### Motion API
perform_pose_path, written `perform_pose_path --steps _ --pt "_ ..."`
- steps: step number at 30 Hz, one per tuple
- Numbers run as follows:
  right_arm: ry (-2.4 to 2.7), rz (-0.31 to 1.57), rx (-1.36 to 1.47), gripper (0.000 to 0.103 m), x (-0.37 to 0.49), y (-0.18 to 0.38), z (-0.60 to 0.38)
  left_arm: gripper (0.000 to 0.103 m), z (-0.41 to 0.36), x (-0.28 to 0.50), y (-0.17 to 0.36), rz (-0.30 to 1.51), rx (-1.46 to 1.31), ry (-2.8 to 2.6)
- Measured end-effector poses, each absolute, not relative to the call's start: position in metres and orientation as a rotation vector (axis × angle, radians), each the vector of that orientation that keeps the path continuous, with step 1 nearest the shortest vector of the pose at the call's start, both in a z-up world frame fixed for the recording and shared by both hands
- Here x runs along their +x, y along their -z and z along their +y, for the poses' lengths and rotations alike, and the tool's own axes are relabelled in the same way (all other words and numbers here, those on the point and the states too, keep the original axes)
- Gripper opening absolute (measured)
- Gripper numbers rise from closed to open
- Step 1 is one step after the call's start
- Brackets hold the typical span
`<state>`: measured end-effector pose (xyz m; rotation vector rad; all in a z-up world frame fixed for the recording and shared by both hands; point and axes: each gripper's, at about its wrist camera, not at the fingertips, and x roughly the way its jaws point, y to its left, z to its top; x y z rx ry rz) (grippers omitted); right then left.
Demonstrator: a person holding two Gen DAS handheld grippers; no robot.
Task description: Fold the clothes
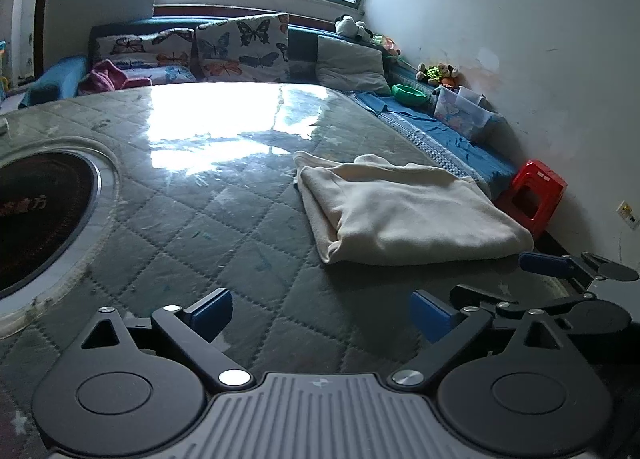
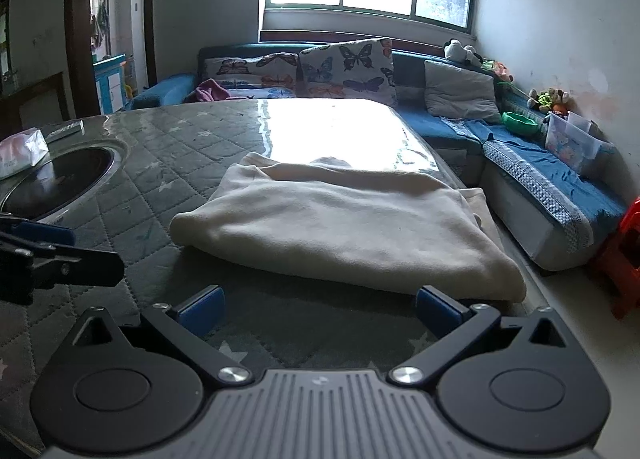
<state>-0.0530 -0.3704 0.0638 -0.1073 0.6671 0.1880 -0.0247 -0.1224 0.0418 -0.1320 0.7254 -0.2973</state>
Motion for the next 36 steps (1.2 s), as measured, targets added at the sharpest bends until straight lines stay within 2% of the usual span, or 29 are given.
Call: perform_pose_path --steps 10,36 --pt "-0.169 0.664 -0.097 0.103 -0.068 -0.066 -0.369 0.103 -0.121 -0.044 -0.042 0.696 -0.113 0.28" --pt "-0.099 0.641 -0.014 0.103 -0.107 -0.07 -0.371 0.103 -0.134 -0.076 -0.046 0.651 -0.071 0.299"
